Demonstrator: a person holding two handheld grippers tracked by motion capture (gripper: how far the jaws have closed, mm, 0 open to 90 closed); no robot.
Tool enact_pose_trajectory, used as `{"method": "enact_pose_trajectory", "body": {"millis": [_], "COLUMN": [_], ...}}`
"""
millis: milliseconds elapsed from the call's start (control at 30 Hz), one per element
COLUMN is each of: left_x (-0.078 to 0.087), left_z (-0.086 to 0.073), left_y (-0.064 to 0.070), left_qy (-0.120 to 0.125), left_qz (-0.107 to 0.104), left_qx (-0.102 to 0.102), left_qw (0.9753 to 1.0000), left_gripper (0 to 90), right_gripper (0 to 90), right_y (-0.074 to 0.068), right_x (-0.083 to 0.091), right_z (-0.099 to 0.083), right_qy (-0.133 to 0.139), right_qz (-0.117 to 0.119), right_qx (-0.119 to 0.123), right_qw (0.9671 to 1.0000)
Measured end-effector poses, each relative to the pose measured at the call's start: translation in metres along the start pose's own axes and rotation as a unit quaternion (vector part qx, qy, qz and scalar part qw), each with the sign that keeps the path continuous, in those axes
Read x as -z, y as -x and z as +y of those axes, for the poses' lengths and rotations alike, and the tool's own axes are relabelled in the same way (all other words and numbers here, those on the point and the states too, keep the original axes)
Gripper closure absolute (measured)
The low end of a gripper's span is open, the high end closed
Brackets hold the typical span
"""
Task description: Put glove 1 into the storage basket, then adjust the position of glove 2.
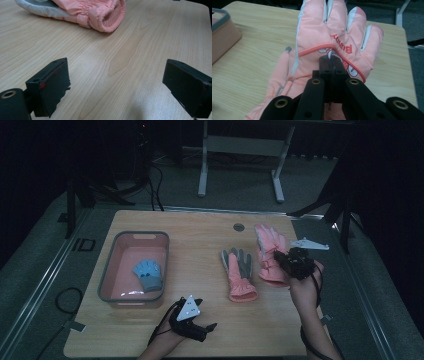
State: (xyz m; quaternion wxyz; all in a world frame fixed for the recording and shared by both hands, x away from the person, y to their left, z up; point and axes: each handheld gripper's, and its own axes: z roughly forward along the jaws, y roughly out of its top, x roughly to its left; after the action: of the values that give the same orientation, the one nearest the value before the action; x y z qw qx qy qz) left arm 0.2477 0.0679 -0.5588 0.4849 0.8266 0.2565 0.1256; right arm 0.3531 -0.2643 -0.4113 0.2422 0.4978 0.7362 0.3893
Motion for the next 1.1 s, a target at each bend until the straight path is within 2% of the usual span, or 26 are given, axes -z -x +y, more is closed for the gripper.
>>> {"method": "enact_pose_trajectory", "body": {"millis": [33,67,100,167,200,233,300,333,400,833,1100], "left_x": [0.000,0.000,0.000,0.000,0.000,0.000,0.000,0.000,0.000,0.000,0.000], "left_z": [0.000,0.000,0.000,0.000,0.000,0.000,0.000,0.000,0.000,0.000,0.000], "left_y": [0.000,0.000,0.000,0.000,0.000,0.000,0.000,0.000,0.000,0.000,0.001], "left_qy": [0.000,-0.001,-0.001,-0.001,-0.001,-0.002,-0.002,0.000,-0.001,-0.002,-0.002], "left_qz": [0.000,0.000,0.000,-0.001,-0.001,-0.001,0.000,-0.001,0.000,-0.001,-0.002], "left_qx": [0.000,0.001,0.001,-0.001,-0.001,-0.002,-0.003,0.000,-0.001,-0.003,-0.002], "left_qw": [1.0000,1.0000,1.0000,1.0000,1.0000,1.0000,1.0000,1.0000,1.0000,1.0000,1.0000], "left_gripper": [7.3,7.3,7.3,7.3,7.4,7.3,7.3,7.3,7.3,7.3,7.3], "right_gripper": [89.7,89.7,89.7,89.7,89.7,89.7,89.6,89.6,89.7,89.6,89.6], "right_y": [0.000,-0.008,-0.008,-0.017,-0.017,-0.026,-0.029,-0.036,-0.041,-0.065,-0.073], "right_x": [0.000,-0.003,-0.003,-0.006,-0.006,-0.008,-0.009,-0.012,-0.015,-0.029,-0.041], "right_z": [0.000,0.001,0.001,0.001,0.001,-0.001,-0.001,-0.003,-0.004,-0.008,-0.013], "right_qy": [0.000,-0.001,-0.001,-0.003,-0.003,-0.005,-0.005,-0.009,-0.011,-0.017,-0.031], "right_qz": [0.000,0.009,0.009,0.016,0.016,0.012,0.011,0.017,0.018,0.036,0.032], "right_qx": [0.000,0.001,0.001,-0.002,-0.002,-0.001,0.000,0.000,0.002,-0.008,-0.001], "right_qw": [1.0000,1.0000,1.0000,0.9999,0.9999,0.9999,0.9999,0.9998,0.9998,0.9992,0.9990]}}
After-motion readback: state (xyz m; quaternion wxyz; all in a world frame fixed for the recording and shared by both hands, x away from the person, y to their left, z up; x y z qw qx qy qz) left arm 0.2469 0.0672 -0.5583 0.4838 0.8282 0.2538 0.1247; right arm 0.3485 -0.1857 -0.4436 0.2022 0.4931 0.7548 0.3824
